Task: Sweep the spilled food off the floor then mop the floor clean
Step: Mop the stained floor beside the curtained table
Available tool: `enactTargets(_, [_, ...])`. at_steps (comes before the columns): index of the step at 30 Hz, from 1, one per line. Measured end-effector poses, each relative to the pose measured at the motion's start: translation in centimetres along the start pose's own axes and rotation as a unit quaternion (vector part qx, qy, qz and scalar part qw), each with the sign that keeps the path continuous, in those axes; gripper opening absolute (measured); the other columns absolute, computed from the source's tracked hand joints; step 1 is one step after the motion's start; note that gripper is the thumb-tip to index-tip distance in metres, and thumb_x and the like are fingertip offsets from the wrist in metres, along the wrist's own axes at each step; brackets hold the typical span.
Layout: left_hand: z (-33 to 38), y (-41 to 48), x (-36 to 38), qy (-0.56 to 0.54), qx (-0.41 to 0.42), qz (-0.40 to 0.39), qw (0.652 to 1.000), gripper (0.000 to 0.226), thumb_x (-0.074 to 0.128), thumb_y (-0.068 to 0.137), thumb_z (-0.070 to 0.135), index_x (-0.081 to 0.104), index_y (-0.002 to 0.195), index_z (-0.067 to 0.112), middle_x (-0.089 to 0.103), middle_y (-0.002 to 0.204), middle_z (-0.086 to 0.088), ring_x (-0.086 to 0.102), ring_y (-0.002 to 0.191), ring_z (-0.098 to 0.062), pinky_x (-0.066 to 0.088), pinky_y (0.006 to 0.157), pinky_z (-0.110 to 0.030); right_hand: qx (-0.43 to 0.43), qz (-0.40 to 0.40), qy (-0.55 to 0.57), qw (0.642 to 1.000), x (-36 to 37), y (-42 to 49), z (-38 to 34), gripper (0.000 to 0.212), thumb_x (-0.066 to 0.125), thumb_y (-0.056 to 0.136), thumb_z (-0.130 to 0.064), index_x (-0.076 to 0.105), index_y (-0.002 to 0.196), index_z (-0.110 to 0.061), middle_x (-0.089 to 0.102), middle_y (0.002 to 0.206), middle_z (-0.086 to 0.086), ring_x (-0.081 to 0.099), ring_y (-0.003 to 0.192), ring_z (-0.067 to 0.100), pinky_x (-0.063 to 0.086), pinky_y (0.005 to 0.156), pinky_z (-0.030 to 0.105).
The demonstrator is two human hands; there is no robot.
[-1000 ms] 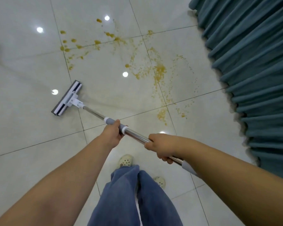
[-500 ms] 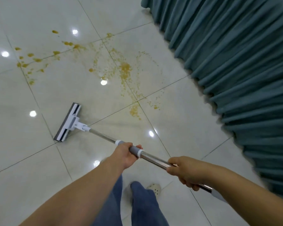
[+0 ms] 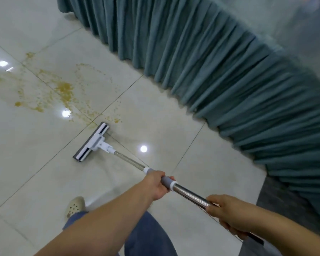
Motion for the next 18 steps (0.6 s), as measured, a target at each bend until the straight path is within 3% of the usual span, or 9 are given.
enactTargets(7, [1.6,0.9,3.2,0.034,0.028,0.000,0.999,0.021,0.040,0.098,0.001,0.032,0.117,0.007,0.051,0.089,-0.020,0.053,0.070,-0.024,0.049,0.082,-0.040,0.002,0.007,0.029,1.000,-2.1,0.9,-0.2,0.020,0.042,0.100,-0.031,0.053,0.107,-0.015,0.044,0.057,0.003,0.036,0.032,0.010,0.033,0.033,0.019])
enactTargets(12, [8.0,1.8,2.3,-0.013,0.053,0.010,0.998,0.017,0.039,0.098,0.001,0.034,0.114,0.002,0.049,0.080,-0.018,0.050,0.064,-0.023,0.050,0.064,-0.039,-0.016,-0.010,0.035,0.999,-3.4,3.2,-6.7,0.015,0.041,0.100,-0.027,0.050,0.098,-0.016,0.041,0.057,0.004,0.034,0.037,0.011,0.031,0.034,0.019])
enactTargets(18, [19.5,1.9,0.6,-0.045,0.089,0.034,0.994,0.029,0.037,0.097,-0.001,0.032,0.125,0.008,0.048,0.077,-0.015,0.048,0.062,-0.022,0.049,0.072,-0.039,-0.023,-0.014,0.006,1.000,-5.8,7.5,-17.5,0.021,0.041,0.100,-0.029,0.051,0.113,-0.014,0.043,0.057,0.003,0.036,0.037,0.011,0.033,0.037,0.019])
Point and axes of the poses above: each hand's wrist, its own y-axis towards the middle knuckle, its own x-axis out of the palm, z = x × y, the point moved 5 cm from there along y, towards the middle knuckle
